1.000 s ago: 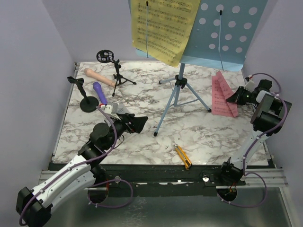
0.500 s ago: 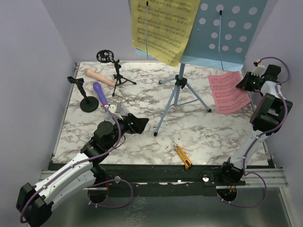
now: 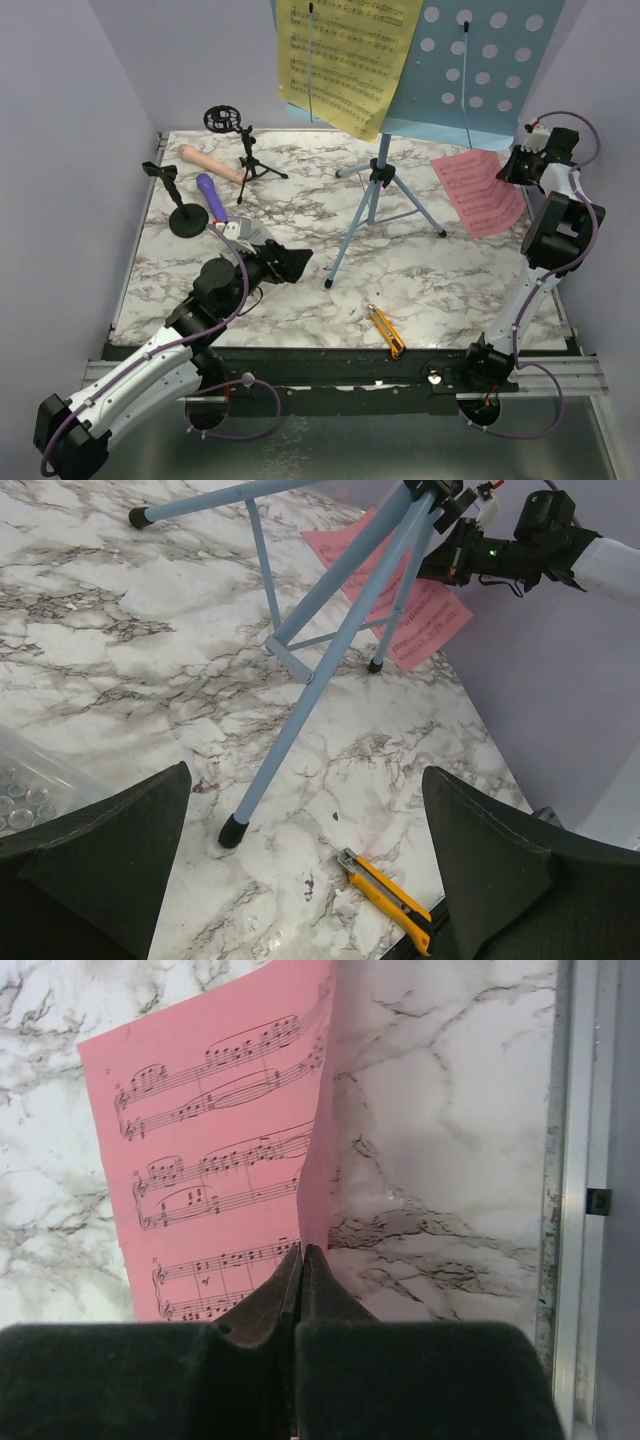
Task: Pack up the instrument practice props
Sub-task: Place the sheet music at the center of the board, then pick up the sheet music from the music stand.
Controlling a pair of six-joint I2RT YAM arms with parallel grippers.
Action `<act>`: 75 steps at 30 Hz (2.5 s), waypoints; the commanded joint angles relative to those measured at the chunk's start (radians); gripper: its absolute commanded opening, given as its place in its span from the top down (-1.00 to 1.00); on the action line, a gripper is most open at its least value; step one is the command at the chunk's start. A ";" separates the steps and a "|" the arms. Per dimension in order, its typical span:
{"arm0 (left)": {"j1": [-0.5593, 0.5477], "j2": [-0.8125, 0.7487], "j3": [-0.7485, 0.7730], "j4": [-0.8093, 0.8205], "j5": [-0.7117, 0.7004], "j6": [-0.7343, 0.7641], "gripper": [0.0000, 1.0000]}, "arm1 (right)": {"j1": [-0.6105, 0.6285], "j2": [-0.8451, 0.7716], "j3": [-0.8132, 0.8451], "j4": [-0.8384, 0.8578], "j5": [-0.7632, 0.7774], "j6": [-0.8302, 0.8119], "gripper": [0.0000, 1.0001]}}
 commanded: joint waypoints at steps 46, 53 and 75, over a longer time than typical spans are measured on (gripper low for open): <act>0.006 0.222 0.620 -0.266 0.295 0.193 -0.97 | 0.009 -0.825 -0.687 0.035 -0.273 0.009 -0.89; 0.006 0.316 0.744 -0.266 0.357 0.197 -0.98 | 0.009 -0.946 -0.817 0.028 -0.365 0.001 -0.89; -0.102 0.611 1.174 -0.334 0.277 0.276 -0.97 | -0.013 -0.975 -0.879 0.036 -0.464 -0.016 -0.90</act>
